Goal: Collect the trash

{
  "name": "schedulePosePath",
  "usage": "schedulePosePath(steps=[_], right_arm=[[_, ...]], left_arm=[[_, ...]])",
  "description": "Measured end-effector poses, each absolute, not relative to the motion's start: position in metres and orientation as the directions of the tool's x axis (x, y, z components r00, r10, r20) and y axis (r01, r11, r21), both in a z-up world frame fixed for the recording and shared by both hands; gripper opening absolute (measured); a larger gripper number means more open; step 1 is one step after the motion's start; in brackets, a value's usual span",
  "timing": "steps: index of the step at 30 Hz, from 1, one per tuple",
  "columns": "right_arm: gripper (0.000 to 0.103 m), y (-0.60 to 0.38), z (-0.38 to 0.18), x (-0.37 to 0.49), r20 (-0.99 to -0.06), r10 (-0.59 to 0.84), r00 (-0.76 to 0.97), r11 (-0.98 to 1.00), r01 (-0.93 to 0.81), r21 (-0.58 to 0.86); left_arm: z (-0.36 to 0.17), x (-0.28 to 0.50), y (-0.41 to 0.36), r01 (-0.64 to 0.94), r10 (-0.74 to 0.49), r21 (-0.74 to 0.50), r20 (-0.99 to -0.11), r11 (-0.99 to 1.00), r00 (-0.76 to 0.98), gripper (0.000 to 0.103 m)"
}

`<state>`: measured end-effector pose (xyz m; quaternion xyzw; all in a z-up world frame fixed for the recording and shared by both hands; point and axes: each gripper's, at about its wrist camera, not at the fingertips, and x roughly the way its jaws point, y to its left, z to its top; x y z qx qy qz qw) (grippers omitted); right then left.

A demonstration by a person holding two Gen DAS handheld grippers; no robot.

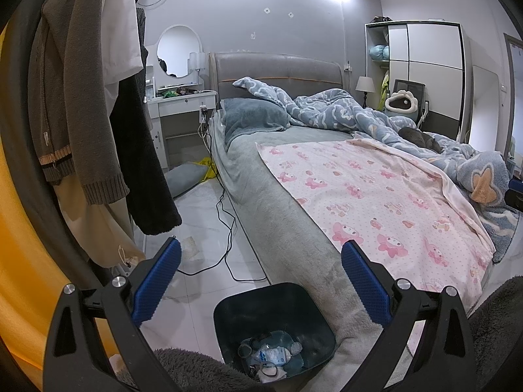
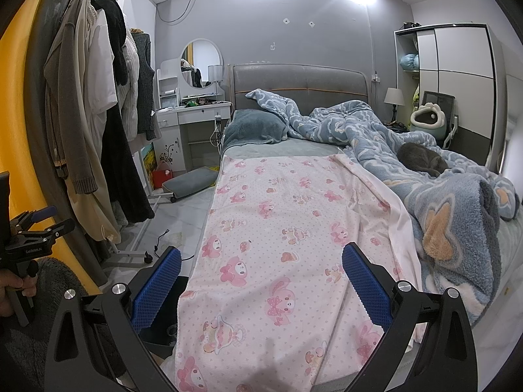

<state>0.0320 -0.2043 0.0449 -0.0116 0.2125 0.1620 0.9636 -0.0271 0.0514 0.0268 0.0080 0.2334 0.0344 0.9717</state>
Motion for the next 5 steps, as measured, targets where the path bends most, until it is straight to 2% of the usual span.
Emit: schedulePosePath(steps=[5], right_arm=[[0.100,-0.2041,0.0451,0.0319,-0.414,0.307,0.857,0.947,-0.317,0.046]], left_arm=[[0.0252,-0.0265,0.0498,-0.063,0.073,0.037,-0.453,0.997,0.889,0.100]])
